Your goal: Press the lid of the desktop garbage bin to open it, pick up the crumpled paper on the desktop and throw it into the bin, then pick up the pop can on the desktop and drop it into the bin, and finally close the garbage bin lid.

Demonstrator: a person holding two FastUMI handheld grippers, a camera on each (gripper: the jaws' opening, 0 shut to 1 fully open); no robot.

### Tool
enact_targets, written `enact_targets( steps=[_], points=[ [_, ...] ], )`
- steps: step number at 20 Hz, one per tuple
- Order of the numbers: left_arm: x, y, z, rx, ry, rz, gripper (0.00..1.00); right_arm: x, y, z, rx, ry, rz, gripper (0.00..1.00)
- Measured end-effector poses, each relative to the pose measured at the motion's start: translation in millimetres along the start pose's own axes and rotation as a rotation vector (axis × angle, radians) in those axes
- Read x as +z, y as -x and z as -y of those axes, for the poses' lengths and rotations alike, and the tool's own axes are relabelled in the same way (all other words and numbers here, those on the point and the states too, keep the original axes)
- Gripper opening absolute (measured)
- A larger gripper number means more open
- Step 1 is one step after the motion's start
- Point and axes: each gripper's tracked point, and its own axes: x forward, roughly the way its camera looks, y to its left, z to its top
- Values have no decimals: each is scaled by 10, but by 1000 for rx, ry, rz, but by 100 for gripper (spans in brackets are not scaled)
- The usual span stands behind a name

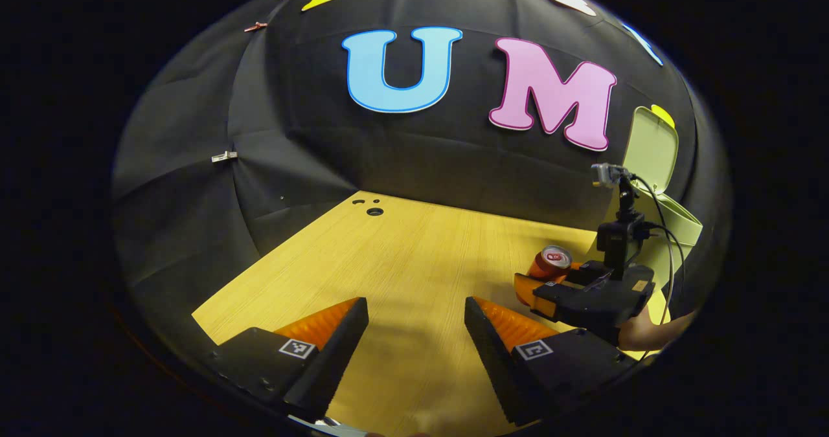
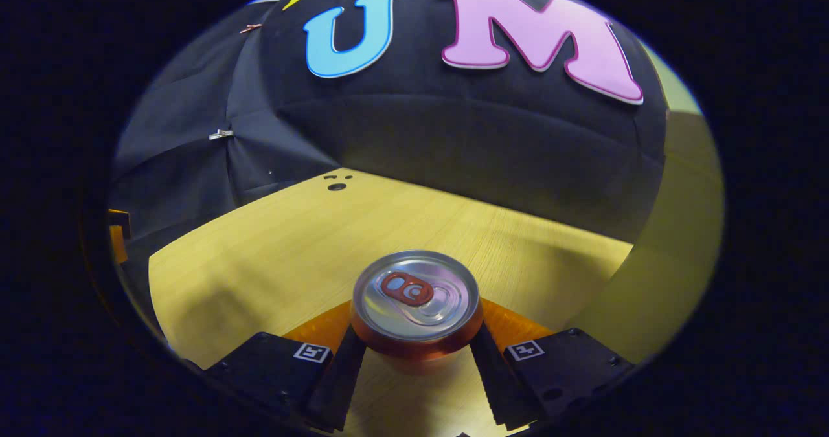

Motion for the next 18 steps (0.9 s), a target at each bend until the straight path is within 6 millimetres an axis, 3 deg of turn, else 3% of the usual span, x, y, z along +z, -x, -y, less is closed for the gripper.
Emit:
enact_targets(
  steps=[9,13,18],
  points=[
    [28,295,-227,-43,-9,72,96,1065,1008,38,-76,43,117,83],
    [110,372,-193,-98,-4,106,96,1503,1449,190,-135,53,173,83],
    [322,399,-81,-148,-18,151,96,1944,1979,529,-213,21,215,83]
  ],
)
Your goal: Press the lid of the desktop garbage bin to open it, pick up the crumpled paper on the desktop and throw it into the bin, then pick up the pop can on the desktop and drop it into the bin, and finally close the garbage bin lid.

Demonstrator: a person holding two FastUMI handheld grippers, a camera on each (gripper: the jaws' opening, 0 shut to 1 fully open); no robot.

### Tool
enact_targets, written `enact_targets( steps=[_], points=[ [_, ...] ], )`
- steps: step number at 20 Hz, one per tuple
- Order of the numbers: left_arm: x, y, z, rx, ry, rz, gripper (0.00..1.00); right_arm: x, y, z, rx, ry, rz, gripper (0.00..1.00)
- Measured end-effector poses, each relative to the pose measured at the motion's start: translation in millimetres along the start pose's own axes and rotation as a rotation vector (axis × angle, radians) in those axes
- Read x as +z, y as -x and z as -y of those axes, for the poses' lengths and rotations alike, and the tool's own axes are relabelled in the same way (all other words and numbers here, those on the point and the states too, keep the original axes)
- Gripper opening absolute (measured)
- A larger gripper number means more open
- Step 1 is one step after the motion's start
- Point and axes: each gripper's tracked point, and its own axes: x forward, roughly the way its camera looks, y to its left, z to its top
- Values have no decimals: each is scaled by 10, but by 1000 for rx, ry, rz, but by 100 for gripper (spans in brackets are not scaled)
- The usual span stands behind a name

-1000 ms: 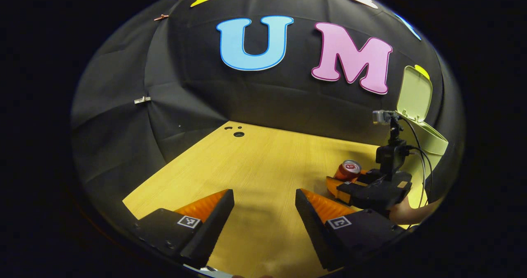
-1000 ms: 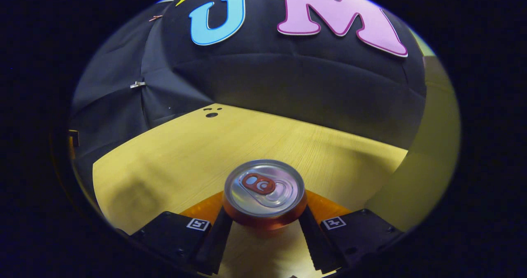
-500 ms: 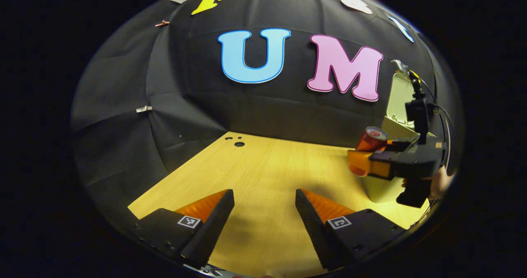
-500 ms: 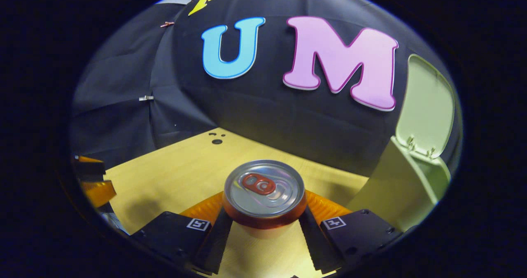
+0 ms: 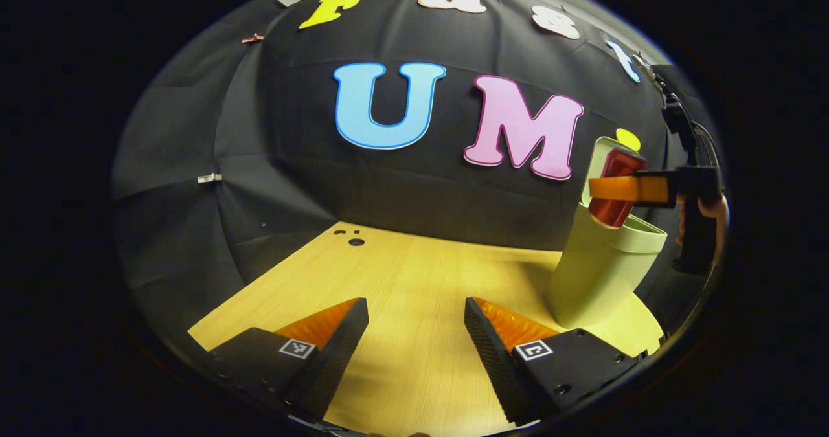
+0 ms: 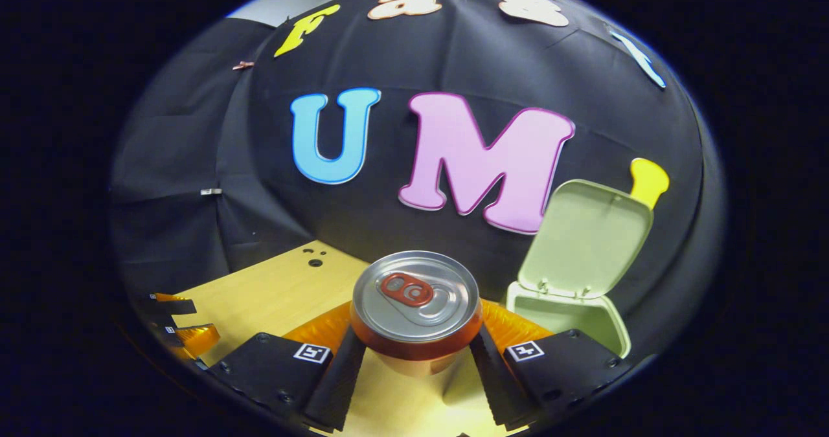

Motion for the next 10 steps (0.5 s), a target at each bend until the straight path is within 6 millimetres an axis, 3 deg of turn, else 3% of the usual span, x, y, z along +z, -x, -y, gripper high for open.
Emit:
enact_targets(
  steps=[5,10],
  points=[
    [160,-30,130,-12,-9,20,96,316,129,502,-45,-21,33,83],
    [330,-155,377,0,-21,53,96,355,8,973,-62,-30,40,83]
  ],
)
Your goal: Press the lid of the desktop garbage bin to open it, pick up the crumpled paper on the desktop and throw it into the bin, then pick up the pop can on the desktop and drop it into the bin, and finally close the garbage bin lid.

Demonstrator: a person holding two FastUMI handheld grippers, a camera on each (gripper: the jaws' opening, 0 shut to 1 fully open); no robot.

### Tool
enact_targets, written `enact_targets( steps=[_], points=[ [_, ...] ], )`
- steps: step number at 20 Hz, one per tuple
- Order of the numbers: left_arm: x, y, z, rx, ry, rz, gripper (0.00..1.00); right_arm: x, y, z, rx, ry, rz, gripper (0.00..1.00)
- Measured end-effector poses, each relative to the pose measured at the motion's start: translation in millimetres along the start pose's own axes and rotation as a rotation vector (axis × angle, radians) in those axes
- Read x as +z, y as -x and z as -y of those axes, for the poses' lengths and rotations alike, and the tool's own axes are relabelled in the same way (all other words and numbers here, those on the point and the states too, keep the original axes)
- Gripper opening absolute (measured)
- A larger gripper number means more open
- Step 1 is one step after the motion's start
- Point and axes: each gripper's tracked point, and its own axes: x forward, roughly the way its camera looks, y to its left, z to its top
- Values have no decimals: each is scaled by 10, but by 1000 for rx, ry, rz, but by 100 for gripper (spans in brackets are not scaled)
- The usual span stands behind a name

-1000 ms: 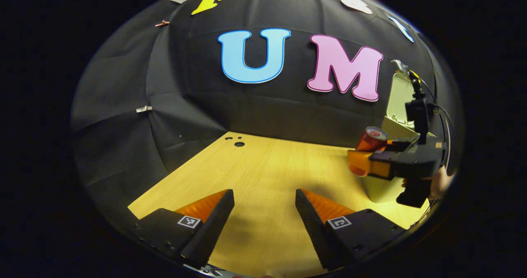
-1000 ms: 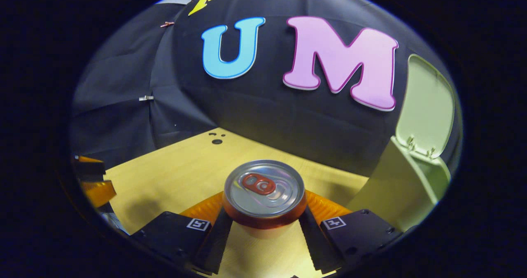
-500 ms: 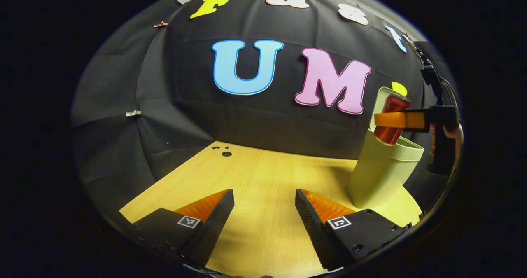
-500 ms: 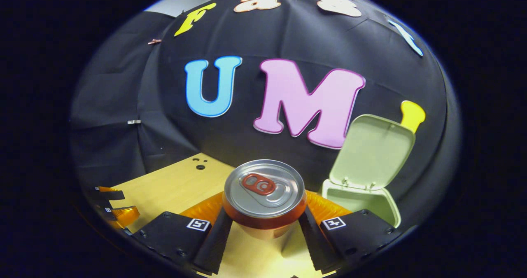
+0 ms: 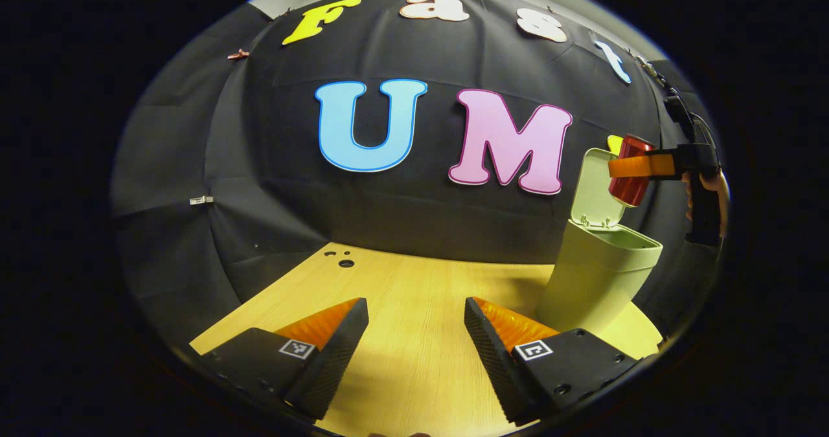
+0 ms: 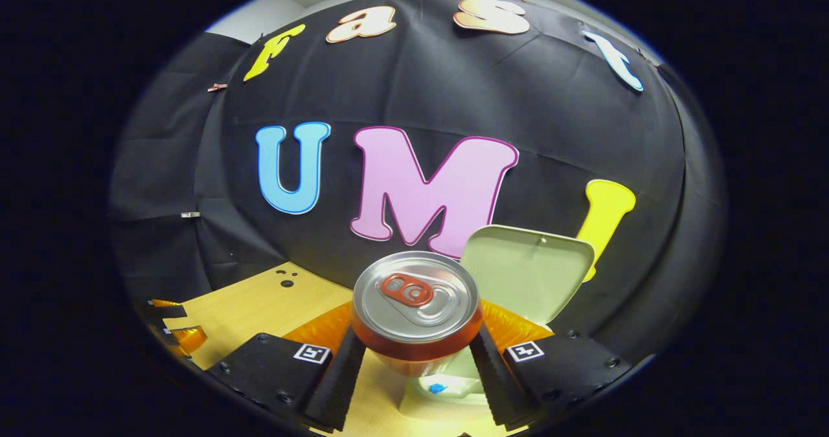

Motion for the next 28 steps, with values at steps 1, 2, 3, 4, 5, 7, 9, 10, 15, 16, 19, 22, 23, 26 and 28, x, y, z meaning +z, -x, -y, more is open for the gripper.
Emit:
enact_targets(
  steps=[1,2,3,4,5,7,9,10,15,16,19,22,23,26,28],
  points=[
    [5,-22,69,1,14,-2,96,-17,-31,81,-1,-6,-2,83],
    [9,-44,138,-1,27,-3,96,-46,-79,176,-7,-7,-4,83],
    [-6,-69,189,0,34,-8,96,-85,-110,256,-14,-6,-9,83],
    [-20,-78,232,3,33,-14,96,-140,-149,327,-15,-9,-15,83],
    [-29,-89,270,6,31,-16,96,-200,-178,385,-15,-10,-25,83],
    [-69,-105,346,10,36,-27,96,-334,-258,541,-34,9,-43,83],
    [-135,-108,368,32,35,-40,96,-437,-336,660,-60,26,-61,83],
    [-167,-114,374,43,36,-47,96,-491,-383,687,-65,21,-70,83],
    [-308,-79,480,51,77,-80,96,-714,-522,676,-49,24,-112,84],
    [-333,-73,466,55,74,-87,96,-737,-551,676,-48,26,-116,83],
    [-413,-45,397,70,55,-102,96,-795,-601,702,-61,11,-133,84],
    [-446,-14,319,82,59,-115,96,-806,-647,720,-74,2,-137,84],
    [-466,-12,283,88,63,-117,96,-802,-649,733,-81,8,-134,84],
    [-491,-1,216,101,76,-124,96,-809,-654,714,-77,15,-135,88],
    [-524,7,180,105,82,-129,96,-746,-641,716,-82,11,-119,93]
  ],
)
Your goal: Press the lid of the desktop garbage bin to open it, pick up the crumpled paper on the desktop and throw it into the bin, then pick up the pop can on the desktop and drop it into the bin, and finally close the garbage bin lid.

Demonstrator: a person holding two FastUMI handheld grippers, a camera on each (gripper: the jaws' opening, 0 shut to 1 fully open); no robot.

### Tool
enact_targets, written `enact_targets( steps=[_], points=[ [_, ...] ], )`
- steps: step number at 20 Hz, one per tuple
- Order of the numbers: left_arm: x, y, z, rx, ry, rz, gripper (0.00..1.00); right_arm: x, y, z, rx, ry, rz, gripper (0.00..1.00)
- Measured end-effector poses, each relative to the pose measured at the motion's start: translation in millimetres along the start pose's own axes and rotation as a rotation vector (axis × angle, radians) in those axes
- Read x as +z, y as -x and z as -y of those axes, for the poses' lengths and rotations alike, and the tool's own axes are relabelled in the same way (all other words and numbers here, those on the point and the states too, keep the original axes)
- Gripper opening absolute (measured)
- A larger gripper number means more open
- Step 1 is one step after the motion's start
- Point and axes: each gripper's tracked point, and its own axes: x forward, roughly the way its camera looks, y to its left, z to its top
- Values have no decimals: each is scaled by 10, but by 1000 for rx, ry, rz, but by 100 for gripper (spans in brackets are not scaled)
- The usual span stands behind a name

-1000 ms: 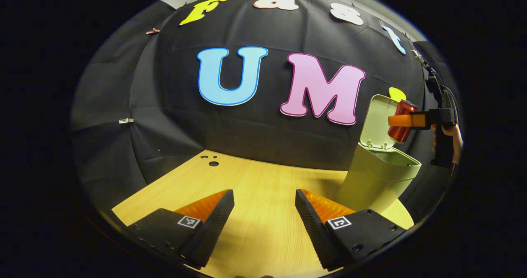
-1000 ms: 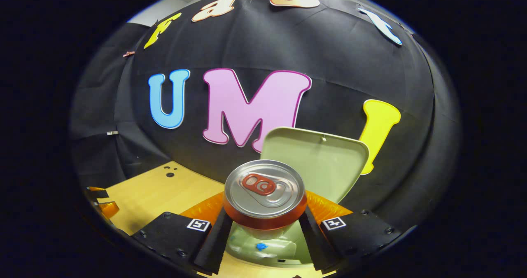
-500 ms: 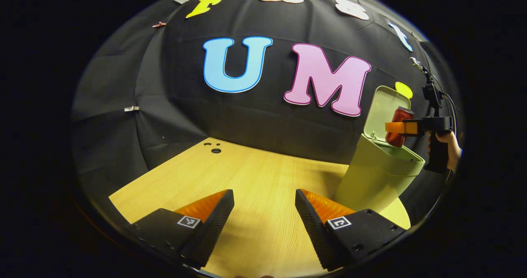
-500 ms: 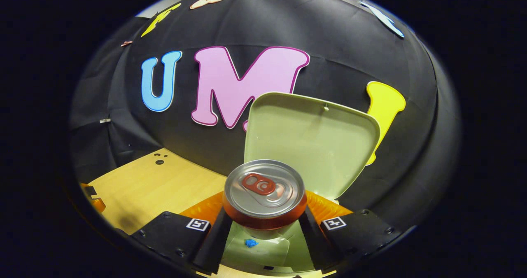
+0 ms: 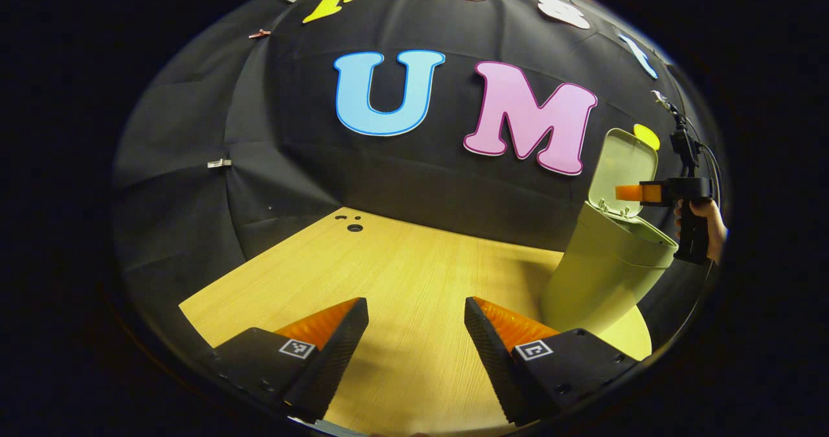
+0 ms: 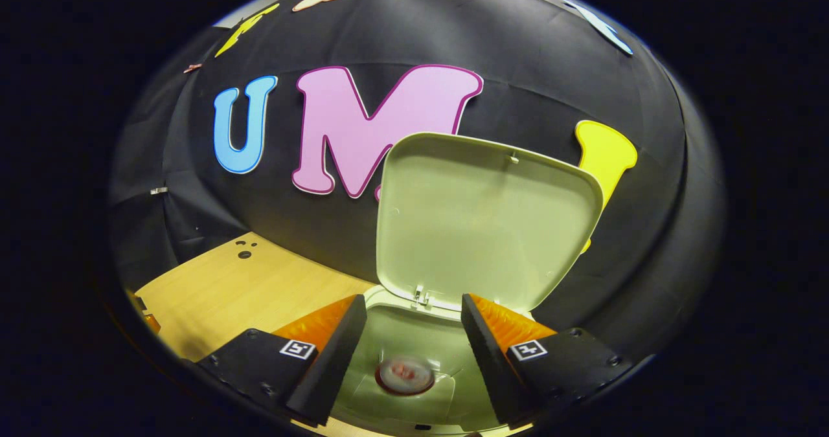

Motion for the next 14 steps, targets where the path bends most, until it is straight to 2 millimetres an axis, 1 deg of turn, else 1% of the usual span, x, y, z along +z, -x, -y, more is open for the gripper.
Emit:
enact_targets(
  steps=[3,5,9,13,14],
  points=[
    [-57,3,-30,0,-3,-12,96,209,124,8,-3,-35,51,98],
    [-84,-7,-51,-2,-7,-19,96,370,235,16,-3,-35,86,97],
    [-113,-8,-70,-10,-12,-25,96,821,440,9,7,-32,161,97],
    [-202,-30,-95,-28,-27,-51,96,1264,536,55,11,-50,204,97],
    [-217,-36,-111,-29,-30,-60,96,1359,516,92,5,-52,216,97]
  ],
)
